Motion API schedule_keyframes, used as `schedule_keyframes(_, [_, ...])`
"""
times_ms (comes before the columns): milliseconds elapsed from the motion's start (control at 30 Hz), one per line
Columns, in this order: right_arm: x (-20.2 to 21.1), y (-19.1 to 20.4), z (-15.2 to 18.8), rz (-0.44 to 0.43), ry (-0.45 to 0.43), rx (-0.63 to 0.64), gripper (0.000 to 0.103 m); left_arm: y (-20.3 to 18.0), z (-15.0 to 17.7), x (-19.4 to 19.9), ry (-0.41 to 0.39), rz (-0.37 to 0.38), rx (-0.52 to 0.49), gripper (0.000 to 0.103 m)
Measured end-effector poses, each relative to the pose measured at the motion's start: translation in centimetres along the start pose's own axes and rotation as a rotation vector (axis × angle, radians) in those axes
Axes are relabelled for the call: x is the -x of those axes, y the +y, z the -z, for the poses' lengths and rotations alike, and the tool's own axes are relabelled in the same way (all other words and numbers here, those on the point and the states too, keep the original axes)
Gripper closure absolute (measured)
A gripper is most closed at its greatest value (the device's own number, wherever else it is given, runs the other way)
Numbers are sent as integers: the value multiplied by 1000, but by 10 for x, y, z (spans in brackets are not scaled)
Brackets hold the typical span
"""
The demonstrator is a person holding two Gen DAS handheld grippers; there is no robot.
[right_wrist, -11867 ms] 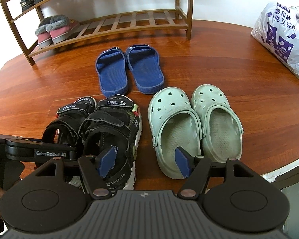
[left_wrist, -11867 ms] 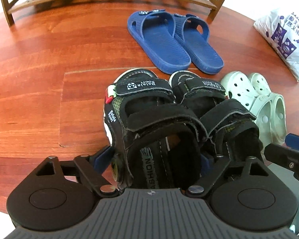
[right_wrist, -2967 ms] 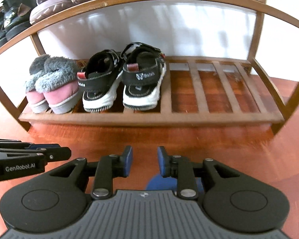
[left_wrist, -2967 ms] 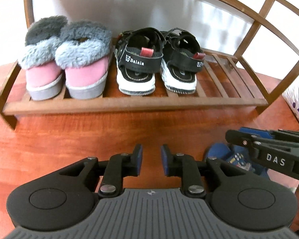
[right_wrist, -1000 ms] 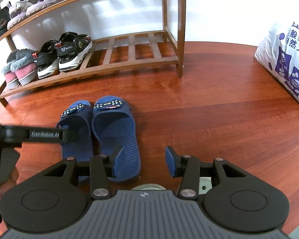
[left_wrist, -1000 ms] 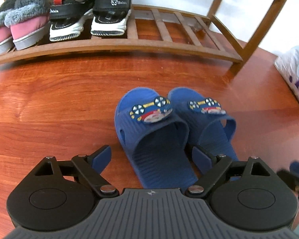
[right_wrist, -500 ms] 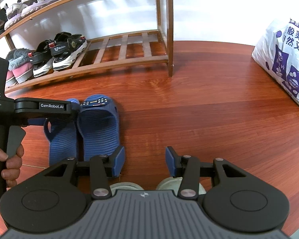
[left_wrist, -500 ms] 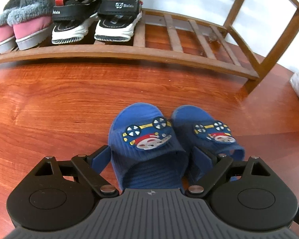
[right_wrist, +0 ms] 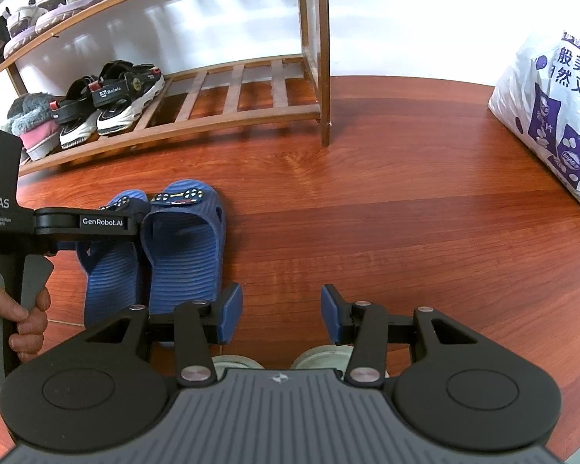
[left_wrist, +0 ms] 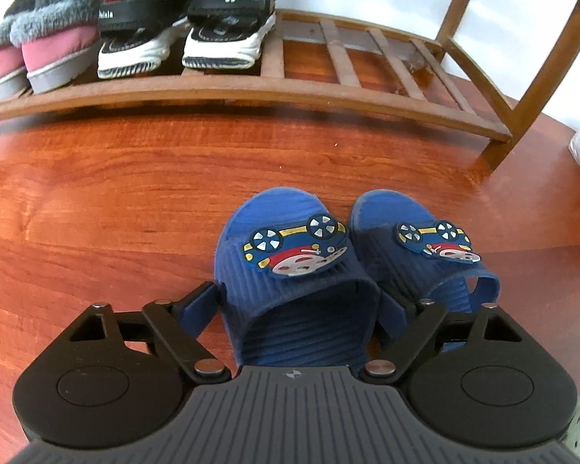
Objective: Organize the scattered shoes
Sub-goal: 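Grasp one blue slide with the left tool while the right tool grasps the other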
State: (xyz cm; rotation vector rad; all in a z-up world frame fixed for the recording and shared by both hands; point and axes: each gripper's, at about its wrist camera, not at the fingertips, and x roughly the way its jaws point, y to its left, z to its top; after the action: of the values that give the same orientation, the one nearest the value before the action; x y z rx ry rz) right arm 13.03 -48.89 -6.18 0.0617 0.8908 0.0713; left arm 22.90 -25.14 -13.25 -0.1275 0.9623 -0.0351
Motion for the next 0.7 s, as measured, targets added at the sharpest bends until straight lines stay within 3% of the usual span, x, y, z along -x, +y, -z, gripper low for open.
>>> schedule_keyframes(33, [-1,1,-1,-4,0,1,53,-1,0,3,-9,0,-10,31])
schedule_keyframes(233, [-8,12,-6,-37,0,18,45,2,0,14,-8,0,-20,34])
schedule_keyframes(367, [-15,29,-12,-61,-4,46,33,9,-1,33,-23,-1,-21,34])
schedule_keyframes(533, [-35,50,-24,-91,-3,75,25,19,-9,59,-38,-7,-22,34])
schedule_keyframes(600, [-43,58,-30,-96,-6,80,15,23,-13,72,-49,-10,-23,34])
schedule_keyframes(700, [-56,66,-36,-99,1,86,13,30,-17,86,-57,-16,-23,34])
